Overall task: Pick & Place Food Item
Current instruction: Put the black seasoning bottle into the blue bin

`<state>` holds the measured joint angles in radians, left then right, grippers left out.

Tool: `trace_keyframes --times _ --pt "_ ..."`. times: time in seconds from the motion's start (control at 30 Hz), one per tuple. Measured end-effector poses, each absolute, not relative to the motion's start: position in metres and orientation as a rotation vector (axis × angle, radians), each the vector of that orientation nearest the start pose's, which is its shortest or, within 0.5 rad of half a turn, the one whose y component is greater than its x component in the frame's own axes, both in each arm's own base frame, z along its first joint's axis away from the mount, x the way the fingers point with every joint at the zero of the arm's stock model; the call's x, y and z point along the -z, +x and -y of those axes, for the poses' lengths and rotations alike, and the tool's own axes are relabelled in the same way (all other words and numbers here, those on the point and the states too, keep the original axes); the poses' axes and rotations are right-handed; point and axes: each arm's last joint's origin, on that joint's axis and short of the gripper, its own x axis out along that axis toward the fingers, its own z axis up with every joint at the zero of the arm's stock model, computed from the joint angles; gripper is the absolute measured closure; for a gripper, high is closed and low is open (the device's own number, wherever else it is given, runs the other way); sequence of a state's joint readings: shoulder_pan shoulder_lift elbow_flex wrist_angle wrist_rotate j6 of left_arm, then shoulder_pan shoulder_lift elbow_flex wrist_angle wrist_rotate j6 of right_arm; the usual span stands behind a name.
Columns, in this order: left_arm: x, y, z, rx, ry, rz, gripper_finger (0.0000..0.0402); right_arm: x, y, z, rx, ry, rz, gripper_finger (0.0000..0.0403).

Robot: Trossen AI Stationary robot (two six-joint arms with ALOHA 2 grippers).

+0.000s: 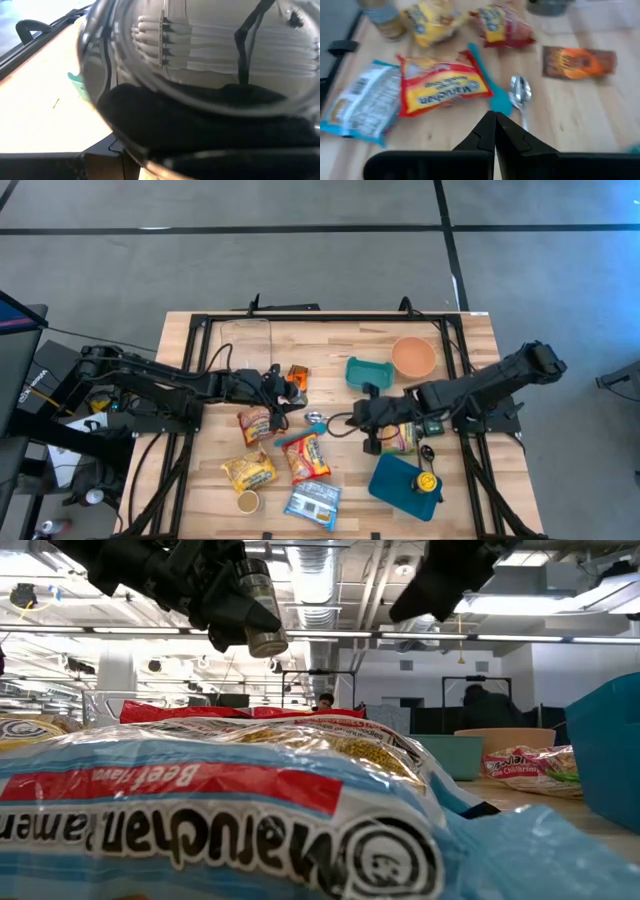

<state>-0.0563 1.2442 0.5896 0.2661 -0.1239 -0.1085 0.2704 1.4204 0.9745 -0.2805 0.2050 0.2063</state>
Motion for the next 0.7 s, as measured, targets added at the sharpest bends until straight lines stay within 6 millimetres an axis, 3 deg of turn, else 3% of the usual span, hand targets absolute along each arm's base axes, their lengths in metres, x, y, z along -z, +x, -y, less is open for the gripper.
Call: trace_keyframes --times 0.27,0.53,0.7 --pt "-0.213 0.254 0.015 -0.074 -0.066 -0.413 0.0225 -0.246 0.296 -0.04 0.091 -0.007 -0.703 0.0403" --pt "-0.212 0.253 0.018 -0.064 -0.066 -0.427 0.0225 -0.2 0.287 -0.012 0.09 0.111 -0.599 0.0403" --pt "-0.211 0.254 0.019 -0.028 -0.127 -0.432 0.0225 -0.192 0.283 -0.009 0.08 0.137 -0.503 0.0403"
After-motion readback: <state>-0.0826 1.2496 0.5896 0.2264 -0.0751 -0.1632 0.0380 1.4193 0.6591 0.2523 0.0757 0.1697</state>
